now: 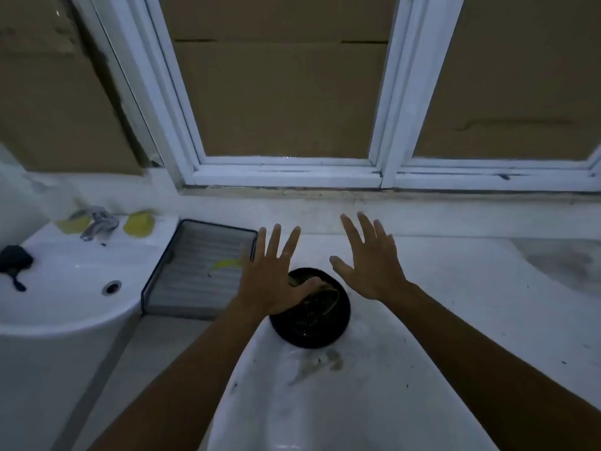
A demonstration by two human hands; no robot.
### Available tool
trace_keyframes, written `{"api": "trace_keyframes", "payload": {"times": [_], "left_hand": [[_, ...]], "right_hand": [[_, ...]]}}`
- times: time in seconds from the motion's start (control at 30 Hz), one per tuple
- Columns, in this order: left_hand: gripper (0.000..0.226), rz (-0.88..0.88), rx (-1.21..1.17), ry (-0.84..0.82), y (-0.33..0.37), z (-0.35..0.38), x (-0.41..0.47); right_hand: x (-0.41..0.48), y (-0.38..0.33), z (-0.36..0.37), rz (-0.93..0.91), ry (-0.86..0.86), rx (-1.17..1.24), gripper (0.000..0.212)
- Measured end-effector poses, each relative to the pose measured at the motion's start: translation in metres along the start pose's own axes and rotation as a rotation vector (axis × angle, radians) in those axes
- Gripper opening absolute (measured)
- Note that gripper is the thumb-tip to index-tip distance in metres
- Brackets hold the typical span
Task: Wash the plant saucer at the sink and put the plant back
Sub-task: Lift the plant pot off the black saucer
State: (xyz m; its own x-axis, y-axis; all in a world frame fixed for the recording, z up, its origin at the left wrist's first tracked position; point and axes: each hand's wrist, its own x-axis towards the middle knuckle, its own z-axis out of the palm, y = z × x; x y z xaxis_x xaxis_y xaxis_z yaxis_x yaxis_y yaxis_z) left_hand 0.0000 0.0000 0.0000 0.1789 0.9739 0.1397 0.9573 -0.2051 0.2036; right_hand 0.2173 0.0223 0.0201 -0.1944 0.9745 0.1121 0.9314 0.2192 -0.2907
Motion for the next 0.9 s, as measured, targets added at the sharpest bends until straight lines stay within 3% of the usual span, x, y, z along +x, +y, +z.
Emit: {"api": "trace_keyframes", "payload": {"times": [0.1,0.23,0.4,0.5,0.7,0.9], "left_hand": [[0.094,0.091,0.016,0.058,0.001,0.013,-0.014],[0.065,0.310,-0.051,0.175,-0.004,0.049,-0.043],[0.050,0.295,-0.153,0.109,-0.020,0.088,-0.066],[0.062,0.168,-0.100,0.025,-0.033,0.098,-0.069],[0.112,-0.023,-0.055,-0.293,-0.052,0.115,-0.040],[0.128,-0.042,-0.058,-0.325,-0.059,0.139,-0.005]], "right_hand": [[-0.005,0.004,0.011,-0.025,-0.014,-0.023,0.082],[-0.020,0.015,0.035,-0.063,-0.100,0.075,0.086],[-0.028,0.033,0.063,-0.092,-0.238,0.092,0.103],[-0.024,0.042,0.077,-0.076,-0.316,0.051,0.114],[-0.003,0.048,0.108,-0.035,-0.468,0.035,0.133],[0.017,0.049,0.136,-0.093,-0.542,0.047,0.140]]}}
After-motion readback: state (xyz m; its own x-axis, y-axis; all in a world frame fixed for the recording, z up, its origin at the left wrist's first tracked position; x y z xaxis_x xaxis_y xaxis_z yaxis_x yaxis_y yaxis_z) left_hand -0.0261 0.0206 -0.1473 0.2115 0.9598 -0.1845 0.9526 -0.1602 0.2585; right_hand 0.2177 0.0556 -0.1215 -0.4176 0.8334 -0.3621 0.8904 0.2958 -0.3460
